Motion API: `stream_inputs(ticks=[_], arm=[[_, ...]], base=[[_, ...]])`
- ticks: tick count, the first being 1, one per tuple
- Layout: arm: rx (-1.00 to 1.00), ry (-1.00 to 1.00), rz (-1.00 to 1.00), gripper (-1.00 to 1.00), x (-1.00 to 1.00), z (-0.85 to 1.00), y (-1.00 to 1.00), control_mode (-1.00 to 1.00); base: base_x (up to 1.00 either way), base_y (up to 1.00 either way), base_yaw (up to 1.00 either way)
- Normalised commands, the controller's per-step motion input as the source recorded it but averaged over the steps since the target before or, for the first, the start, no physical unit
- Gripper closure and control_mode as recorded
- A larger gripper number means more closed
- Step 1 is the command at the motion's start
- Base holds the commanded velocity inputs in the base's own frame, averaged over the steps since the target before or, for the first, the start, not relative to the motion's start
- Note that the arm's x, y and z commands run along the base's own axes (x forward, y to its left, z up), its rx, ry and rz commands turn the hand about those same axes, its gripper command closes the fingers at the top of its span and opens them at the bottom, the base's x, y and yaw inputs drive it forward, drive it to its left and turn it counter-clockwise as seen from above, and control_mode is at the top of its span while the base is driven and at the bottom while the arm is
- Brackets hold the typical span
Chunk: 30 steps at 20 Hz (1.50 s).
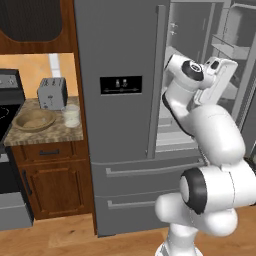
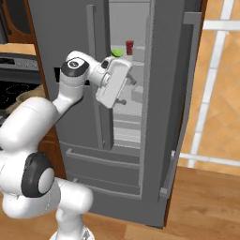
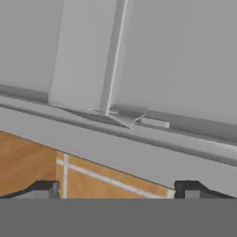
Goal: Grab a lemon wedge from the fridge and one ice cube from the ice bowl, and put them in the glass of lemonade.
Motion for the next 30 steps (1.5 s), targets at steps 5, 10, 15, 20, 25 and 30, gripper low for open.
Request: stream_inputs(ticks=[5,10,15,20,25,30], arm=[[0.09,-0.12,0.00,-1.00,-0.91,0.02,0.09,-1.00],[0.11,-0.19,0.00,-1.00,-0.58,0.31,0.75,-1.00],[0.25,-0.23,0.00,-1.00,-0.19,0.00,1.00,-1.00],[0.40,-0.15,0.08,-1.00,0.10,-0.20,1.00,-1.00],[0.24,0.01,0.05,-1.00,0.25,-0.05,0.91,-1.00],[0.14,-0.26,0.00,-1.00,0.34,-0.15,0.21,-1.00]], base=[[0.00,0.00,0.00],[0.00,0.00,0.00],[0.00,0.00,0.00],[0.00,0.00,0.00],[0.00,0.00,0.00],[0.00,0.00,0.00]])
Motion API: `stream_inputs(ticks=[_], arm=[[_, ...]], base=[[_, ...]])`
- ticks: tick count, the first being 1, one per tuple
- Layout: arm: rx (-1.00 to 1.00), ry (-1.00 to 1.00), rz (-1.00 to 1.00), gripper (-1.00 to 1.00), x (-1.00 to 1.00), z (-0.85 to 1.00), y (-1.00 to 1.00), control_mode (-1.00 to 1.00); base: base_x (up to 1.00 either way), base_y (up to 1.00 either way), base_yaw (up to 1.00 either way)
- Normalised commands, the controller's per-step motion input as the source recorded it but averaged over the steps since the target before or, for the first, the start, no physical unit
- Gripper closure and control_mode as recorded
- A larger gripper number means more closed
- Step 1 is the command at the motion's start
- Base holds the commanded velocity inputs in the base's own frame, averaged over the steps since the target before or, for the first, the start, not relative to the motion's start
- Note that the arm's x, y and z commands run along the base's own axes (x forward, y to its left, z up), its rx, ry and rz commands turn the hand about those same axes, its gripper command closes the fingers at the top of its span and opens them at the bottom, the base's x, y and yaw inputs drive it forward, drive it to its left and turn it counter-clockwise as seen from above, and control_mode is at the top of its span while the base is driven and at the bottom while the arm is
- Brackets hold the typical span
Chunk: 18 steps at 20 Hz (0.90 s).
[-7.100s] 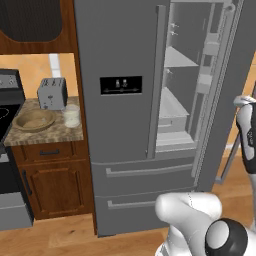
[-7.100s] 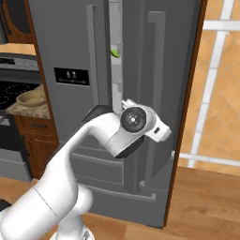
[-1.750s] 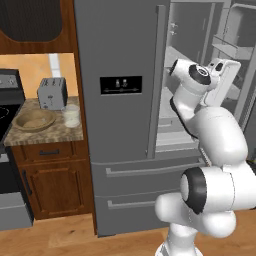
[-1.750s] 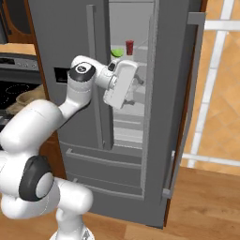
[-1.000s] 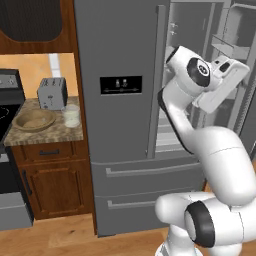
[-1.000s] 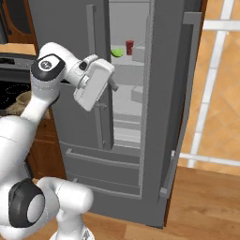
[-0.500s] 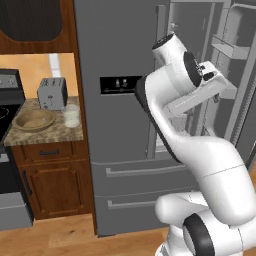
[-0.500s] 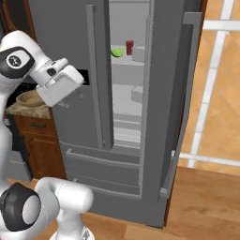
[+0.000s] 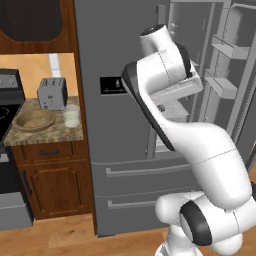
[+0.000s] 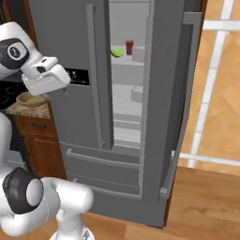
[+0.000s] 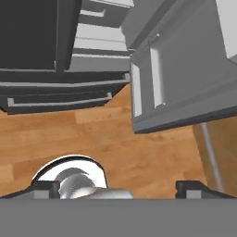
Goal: Grab a lemon wedge from the fridge and one ice cube from the ice bowl, and put them in the glass of lemonade.
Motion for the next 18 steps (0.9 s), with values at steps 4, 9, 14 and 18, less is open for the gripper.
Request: stream_inputs(ticks=[4,9,14,18], arm=[[0.25,-0.63,0.00,-1.00,0.05,-0.58,0.00,-1.00],[0.05,-0.20,0.00,-1.00,0.57,-0.23,0.00,-1.00],[0.15,0.00,0.00,-1.00,0.94,-0.02,-0.01,-1.00],[0.17,0.02,0.00,-1.00,0.83,0.00,0.00,-1.00]], base=[[0.00,0.00,0.00],[0.00,0.00,0.00],[0.00,0.00,0.00],[0.00,0.00,0.00]])
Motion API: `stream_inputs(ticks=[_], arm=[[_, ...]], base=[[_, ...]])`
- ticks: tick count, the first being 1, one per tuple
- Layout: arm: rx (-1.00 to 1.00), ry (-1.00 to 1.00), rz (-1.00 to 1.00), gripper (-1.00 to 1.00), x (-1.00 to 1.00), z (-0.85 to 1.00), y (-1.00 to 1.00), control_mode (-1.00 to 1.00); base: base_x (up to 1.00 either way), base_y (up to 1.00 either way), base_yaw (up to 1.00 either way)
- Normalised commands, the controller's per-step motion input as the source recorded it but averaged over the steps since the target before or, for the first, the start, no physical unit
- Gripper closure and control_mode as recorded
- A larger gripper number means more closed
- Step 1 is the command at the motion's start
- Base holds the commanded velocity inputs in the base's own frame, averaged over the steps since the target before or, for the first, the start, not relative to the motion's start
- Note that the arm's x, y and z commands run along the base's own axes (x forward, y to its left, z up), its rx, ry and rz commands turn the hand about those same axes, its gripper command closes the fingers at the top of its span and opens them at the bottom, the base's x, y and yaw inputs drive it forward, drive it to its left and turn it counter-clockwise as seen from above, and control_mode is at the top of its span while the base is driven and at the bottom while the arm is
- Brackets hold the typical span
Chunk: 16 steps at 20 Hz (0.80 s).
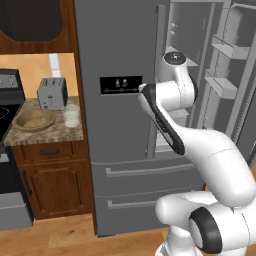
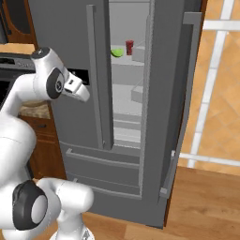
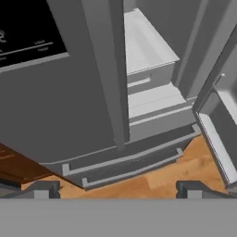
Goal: Grab a lemon wedge from the fridge and one ice cube from the ice bowl, and put them in the glass of lemonade.
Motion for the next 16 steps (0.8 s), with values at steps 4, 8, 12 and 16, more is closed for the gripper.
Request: stream_inputs(ticks=[4,8,12,16], arm=[[-0.02,0.02,0.01,-1.00,0.59,-0.16,0.00,-1.00],[-0.02,0.14,0.01,-1.00,0.96,-0.43,-0.06,-1.00],[-0.01,0.02,0.00,-1.00,0.51,-0.45,-0.24,-1.00],[0.00,0.00,0.00,-1.00,0.42,-0.09,-0.35,-1.00]], base=[[0.00,0.00,0.00],[0.00,0.00,0.00],[0.00,0.00,0.00],[0.00,0.00,0.00]])
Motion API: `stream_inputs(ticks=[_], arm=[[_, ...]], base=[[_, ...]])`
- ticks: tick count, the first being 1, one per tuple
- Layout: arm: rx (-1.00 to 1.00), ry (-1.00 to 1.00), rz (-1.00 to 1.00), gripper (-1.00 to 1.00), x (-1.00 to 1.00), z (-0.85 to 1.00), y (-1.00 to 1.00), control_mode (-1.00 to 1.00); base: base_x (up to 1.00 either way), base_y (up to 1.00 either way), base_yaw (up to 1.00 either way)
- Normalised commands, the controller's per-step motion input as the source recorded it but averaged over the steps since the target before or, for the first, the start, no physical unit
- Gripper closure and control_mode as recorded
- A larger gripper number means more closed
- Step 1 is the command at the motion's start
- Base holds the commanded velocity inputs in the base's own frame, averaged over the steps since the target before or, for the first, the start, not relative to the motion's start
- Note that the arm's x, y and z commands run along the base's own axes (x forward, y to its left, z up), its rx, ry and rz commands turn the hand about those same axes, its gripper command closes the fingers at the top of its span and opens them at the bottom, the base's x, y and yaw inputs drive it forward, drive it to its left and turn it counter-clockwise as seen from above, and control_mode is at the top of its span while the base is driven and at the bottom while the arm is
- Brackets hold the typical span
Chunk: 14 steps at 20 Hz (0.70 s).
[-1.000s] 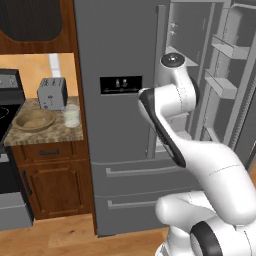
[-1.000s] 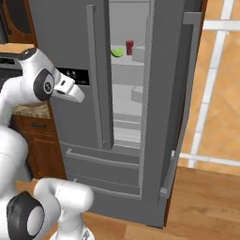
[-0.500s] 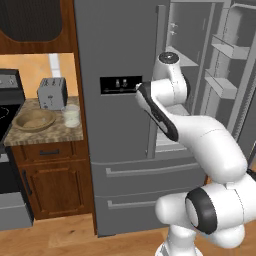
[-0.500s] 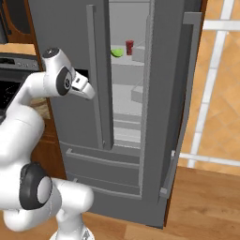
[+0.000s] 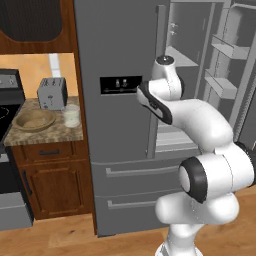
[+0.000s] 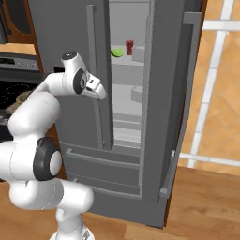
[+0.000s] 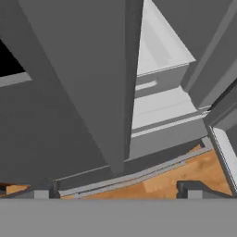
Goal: Grab a lemon wedge from the fridge and one ice cube from the ice bowl, and put them in the glass of lemonade.
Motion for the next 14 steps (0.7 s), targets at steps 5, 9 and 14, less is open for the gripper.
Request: stream_inputs(ticks=[5,9,14], arm=[[0.00,-0.08,0.03,-1.00,0.25,0.26,-0.13,-1.00],[0.00,-0.12,0.11,-1.00,0.01,0.98,0.00,-1.00],[-0.01,-0.09,0.03,-1.00,0.48,0.25,0.00,-1.00]], base=[[0.00,0.00,0.00],[0.00,0.00,0.00],[0.00,0.00,0.00]])
